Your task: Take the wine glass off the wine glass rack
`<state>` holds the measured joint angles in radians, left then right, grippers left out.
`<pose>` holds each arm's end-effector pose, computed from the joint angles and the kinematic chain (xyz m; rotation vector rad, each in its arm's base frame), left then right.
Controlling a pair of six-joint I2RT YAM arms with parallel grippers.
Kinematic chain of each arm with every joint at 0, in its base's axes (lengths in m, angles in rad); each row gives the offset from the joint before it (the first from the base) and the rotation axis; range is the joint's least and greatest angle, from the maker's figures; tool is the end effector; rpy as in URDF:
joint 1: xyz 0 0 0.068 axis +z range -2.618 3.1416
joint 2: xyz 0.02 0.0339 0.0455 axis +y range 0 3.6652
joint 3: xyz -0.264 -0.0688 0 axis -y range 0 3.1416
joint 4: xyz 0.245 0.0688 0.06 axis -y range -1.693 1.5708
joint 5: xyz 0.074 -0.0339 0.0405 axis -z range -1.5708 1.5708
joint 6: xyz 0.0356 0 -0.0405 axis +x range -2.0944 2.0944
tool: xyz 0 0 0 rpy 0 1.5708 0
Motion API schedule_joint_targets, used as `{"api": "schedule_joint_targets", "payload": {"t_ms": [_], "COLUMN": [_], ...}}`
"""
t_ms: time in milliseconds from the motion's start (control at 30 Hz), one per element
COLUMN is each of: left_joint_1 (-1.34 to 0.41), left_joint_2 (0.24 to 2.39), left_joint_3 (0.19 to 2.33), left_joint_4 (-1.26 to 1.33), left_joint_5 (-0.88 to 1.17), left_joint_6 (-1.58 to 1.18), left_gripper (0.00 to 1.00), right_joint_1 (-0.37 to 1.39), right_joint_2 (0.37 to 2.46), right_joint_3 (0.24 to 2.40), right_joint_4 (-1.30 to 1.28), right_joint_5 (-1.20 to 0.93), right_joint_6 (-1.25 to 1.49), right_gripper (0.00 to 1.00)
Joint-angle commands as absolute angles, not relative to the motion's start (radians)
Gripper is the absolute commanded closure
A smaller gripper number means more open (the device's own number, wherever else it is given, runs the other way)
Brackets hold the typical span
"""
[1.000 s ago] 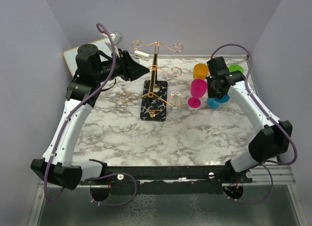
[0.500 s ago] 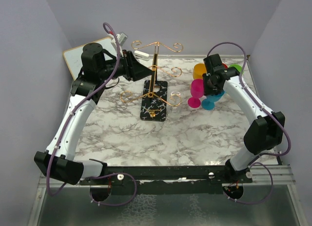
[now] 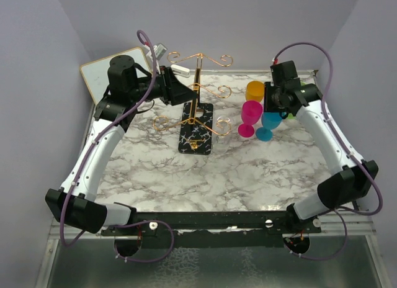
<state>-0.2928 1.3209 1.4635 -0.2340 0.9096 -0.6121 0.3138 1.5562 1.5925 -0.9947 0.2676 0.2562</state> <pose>0.2640 -0.1089 0.4548 0.4721 1.7742 -1.4062 0.3083 0.0902 0.3577 0.0341 2.4827 -0.0999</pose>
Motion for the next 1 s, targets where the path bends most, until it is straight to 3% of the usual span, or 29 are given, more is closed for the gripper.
{"api": "schedule_joint_targets", "payload": {"t_ms": [0, 367, 967], "left_joint_1": [-0.313, -0.423, -0.501], "left_joint_2": [1.327, 1.353, 1.473], "left_joint_3": [1.445, 1.359, 1.560], "left_joint_4": [-0.196, -0.103, -0.572], "left_joint_5": [0.969, 1.019, 0.661], "left_joint_6": [-0.620, -0.694, -0.451], "left_gripper": [0.56, 0.56, 0.61], "right_joint_1": [0.310, 0.310, 0.310], "right_joint_2": [1.390, 1.083, 0.921], "right_joint_3": [1.608, 1.379, 1.263], "right_joint_4": [-0.932, -0.763, -0.637], "right_joint_5": [0.180, 0.003, -0.211], "right_joint_6": [0.255, 0.287, 0.242], "right_gripper": [0.62, 0.62, 0.63]}}
